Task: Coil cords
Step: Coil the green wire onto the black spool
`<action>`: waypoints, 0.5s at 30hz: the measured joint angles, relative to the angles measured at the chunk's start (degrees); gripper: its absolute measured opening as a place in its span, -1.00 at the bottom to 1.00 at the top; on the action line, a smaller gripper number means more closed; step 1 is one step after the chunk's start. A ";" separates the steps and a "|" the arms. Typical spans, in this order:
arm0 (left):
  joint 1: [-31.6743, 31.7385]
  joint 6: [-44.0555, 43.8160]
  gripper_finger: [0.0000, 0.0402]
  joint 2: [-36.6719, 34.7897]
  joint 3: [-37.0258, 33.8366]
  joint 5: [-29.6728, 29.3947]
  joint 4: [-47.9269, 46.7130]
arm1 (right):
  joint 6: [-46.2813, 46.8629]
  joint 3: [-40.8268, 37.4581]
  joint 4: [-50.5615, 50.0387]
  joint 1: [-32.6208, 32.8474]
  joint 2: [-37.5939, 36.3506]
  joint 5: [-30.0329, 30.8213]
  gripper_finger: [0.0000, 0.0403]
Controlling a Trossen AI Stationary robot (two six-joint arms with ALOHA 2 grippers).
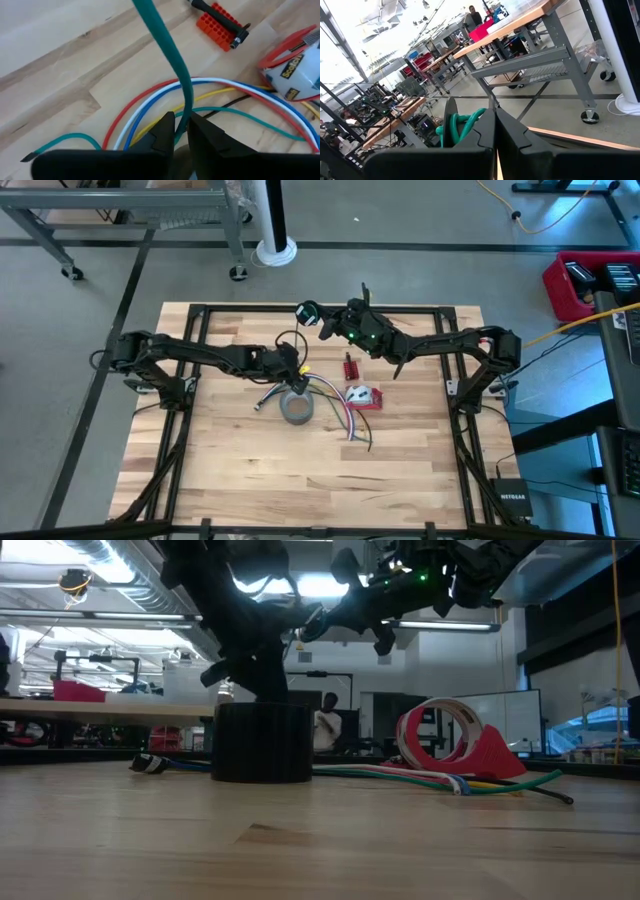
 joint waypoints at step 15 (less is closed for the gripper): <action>-0.11 -7.51 -0.98 0.00 0.01 8.11 5.15 | -0.11 0.00 0.31 -0.11 0.01 0.00 -0.96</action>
